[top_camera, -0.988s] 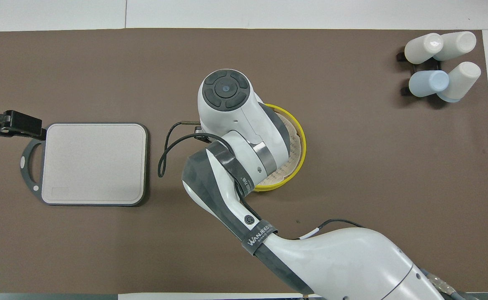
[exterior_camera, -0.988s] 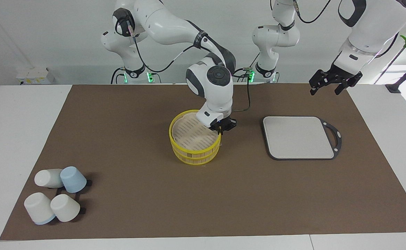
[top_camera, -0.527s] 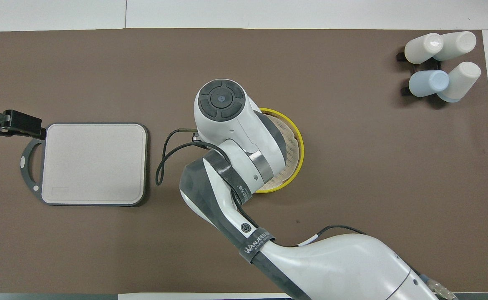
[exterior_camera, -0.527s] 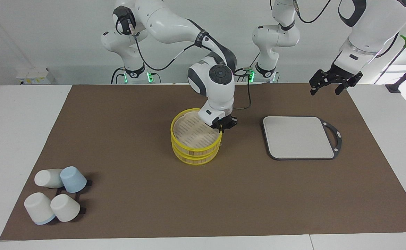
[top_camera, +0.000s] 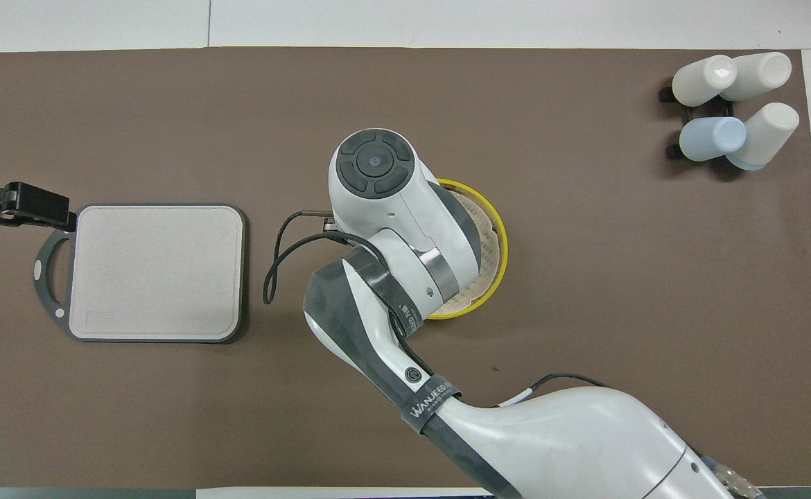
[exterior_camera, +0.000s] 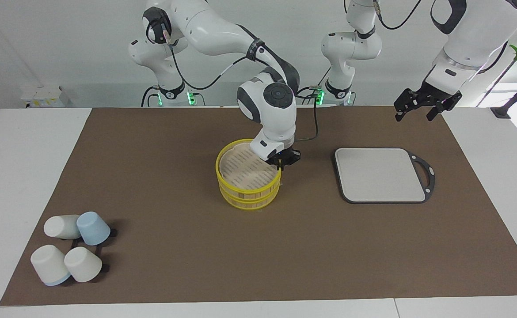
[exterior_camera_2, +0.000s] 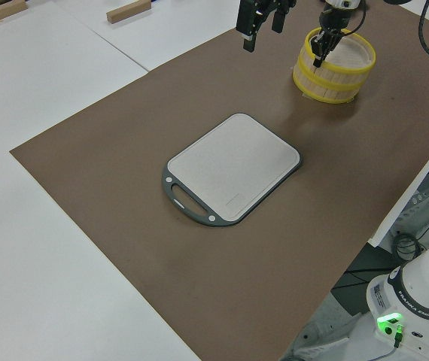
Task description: Place bun in steamer
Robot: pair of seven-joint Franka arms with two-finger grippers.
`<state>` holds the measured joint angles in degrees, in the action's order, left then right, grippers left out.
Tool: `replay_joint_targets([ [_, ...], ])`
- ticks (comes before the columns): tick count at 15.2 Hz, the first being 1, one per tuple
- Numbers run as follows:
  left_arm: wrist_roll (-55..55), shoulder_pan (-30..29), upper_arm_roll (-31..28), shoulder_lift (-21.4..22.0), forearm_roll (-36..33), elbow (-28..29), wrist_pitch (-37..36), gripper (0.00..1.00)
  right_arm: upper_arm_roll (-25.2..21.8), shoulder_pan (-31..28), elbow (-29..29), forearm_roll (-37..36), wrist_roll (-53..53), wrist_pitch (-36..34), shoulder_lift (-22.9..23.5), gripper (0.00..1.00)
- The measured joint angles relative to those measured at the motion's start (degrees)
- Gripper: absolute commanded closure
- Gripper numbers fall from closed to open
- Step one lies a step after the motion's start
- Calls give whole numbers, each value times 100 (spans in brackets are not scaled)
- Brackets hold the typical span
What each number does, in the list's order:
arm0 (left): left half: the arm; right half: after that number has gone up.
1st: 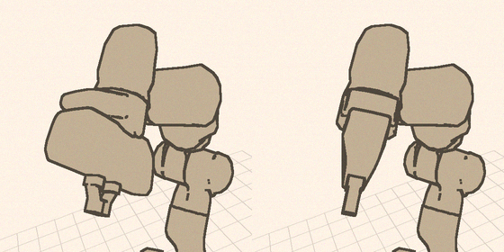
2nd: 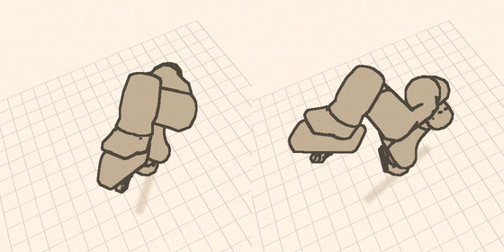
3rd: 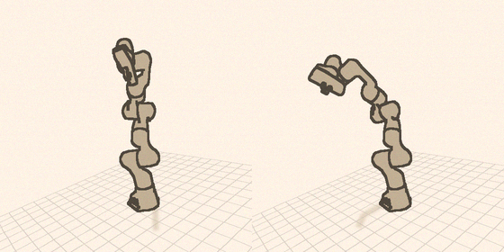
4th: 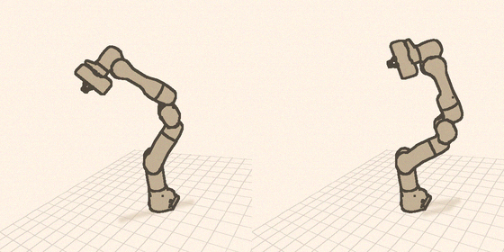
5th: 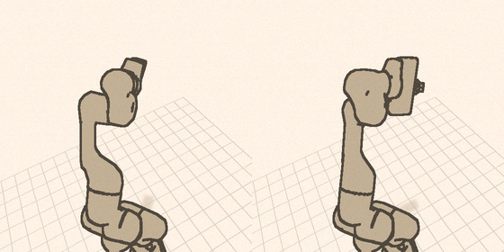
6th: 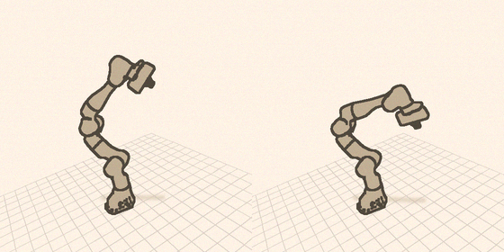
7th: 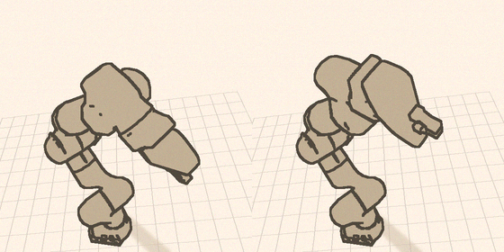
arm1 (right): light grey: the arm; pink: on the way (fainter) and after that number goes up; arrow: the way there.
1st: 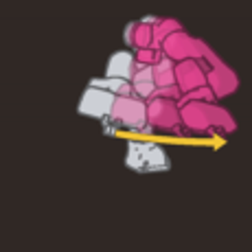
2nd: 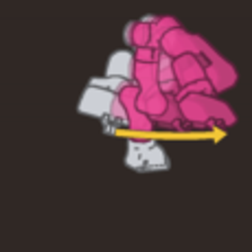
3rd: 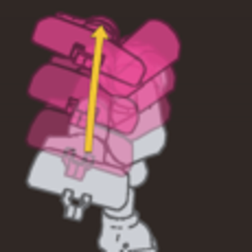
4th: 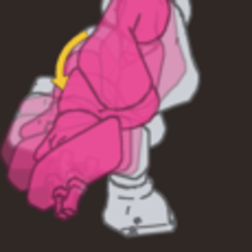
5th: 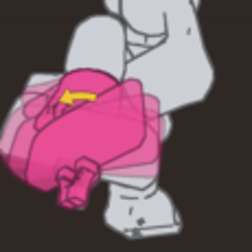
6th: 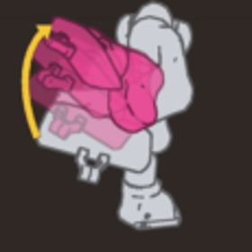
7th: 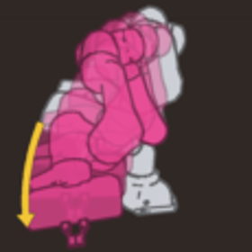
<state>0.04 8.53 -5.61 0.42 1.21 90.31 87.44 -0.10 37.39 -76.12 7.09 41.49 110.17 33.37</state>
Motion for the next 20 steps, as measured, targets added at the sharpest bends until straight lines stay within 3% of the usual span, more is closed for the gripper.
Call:
replay_joint_targets([
  [3,0,0,0,0,0,2,0,0,2,1,-14,0,0,41,-1,100],
  [4,0,0,0,0,0,3,0,0,2,1,-20,0,0,53,-2,75],
  [5,0,0,0,0,0,4,0,0,2,1,-24,0,0,61,-2,17],
  [6,0,0,0,0,0,4,0,0,2,1,-25,0,0,84,-3,0],
  [10,0,-1,-2,0,-7,4,0,0,-30,-4,-20,-25,-35,70,-75,0],
  [13,0,-2,-3,0,-7,4,0,0,-121,-172,-6,-196,-316,-257,-431,0],
  [20,0,-2,-3,1,-7,4,35,0,-183,-2002,-48,-229,-2480,-2214,-1759,0],
])
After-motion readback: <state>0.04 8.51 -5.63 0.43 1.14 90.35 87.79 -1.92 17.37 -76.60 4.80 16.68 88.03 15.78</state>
